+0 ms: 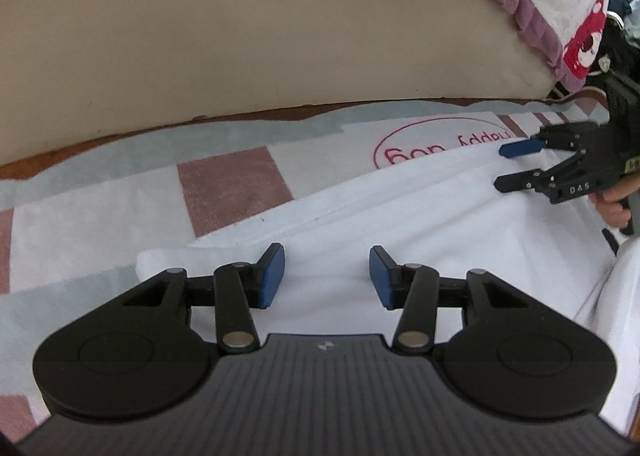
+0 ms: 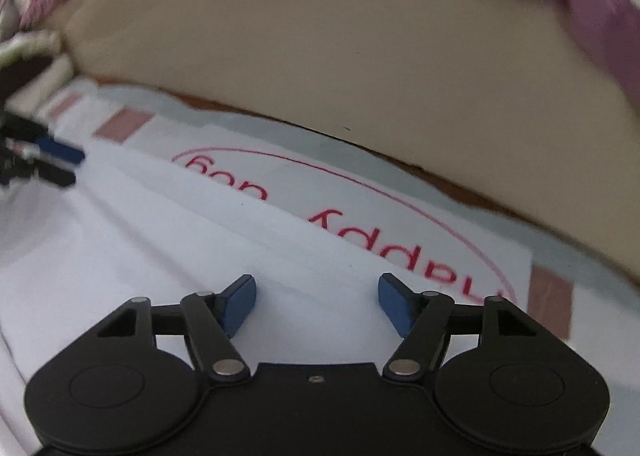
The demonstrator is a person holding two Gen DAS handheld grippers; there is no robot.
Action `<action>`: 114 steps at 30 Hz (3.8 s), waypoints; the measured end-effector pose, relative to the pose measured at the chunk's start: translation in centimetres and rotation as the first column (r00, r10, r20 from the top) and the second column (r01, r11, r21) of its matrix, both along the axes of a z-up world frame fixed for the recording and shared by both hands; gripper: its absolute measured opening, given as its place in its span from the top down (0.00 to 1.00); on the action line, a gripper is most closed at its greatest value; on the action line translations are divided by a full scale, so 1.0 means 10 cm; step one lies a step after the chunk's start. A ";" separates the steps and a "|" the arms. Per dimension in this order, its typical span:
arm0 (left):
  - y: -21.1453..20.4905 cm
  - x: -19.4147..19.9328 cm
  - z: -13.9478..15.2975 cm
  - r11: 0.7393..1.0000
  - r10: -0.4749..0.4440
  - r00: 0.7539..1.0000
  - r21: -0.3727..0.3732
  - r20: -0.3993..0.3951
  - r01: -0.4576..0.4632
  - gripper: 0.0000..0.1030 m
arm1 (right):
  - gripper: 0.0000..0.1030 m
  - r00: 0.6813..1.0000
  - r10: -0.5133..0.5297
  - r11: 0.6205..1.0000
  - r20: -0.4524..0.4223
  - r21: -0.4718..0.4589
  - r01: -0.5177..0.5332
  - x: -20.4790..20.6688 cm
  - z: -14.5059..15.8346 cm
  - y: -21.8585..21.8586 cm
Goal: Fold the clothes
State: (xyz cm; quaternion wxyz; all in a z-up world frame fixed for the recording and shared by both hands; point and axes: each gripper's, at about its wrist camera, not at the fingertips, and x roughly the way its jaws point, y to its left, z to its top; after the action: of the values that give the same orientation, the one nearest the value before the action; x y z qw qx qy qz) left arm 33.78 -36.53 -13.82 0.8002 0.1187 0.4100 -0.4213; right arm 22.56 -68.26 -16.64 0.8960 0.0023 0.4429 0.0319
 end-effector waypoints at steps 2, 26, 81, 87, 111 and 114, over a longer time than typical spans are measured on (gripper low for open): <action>-0.01 -0.04 0.01 1.000 -0.007 1.000 0.006 0.018 0.007 0.99 | 0.40 1.000 0.014 1.000 0.020 -0.014 -0.013 -0.04 -0.01 0.04; 0.46 -0.08 0.16 0.979 0.202 0.974 -0.021 0.099 -0.201 0.53 | 0.53 0.833 -0.548 0.831 0.081 0.165 0.531 -0.46 0.29 -1.09; 1.32 -2.03 0.41 0.920 0.370 0.908 -0.058 -0.199 -0.387 0.46 | 0.53 0.919 -0.368 0.684 -0.141 0.628 0.370 -2.90 0.54 -0.48; 1.30 -1.90 0.15 0.931 0.294 0.859 -0.079 -0.419 -0.356 0.78 | 0.46 0.889 -0.402 0.607 -0.221 0.662 0.439 -2.89 0.40 -0.61; 1.34 -1.64 0.32 0.888 0.198 0.848 -0.275 -0.492 -0.368 0.92 | 0.87 0.878 -0.370 0.191 -0.304 0.900 0.392 -2.55 0.03 -0.75; 1.41 -1.40 0.23 0.838 0.234 0.808 -0.310 -0.541 -0.449 0.92 | 0.87 0.843 -0.425 0.078 -0.331 0.914 0.398 -2.63 -0.12 -0.91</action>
State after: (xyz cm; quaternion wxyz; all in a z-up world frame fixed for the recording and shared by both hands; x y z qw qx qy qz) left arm 19.79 -22.44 -11.52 0.7422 -0.2440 0.5093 -0.3609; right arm -3.71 -77.38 -17.87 0.6701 0.6794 0.2953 0.0461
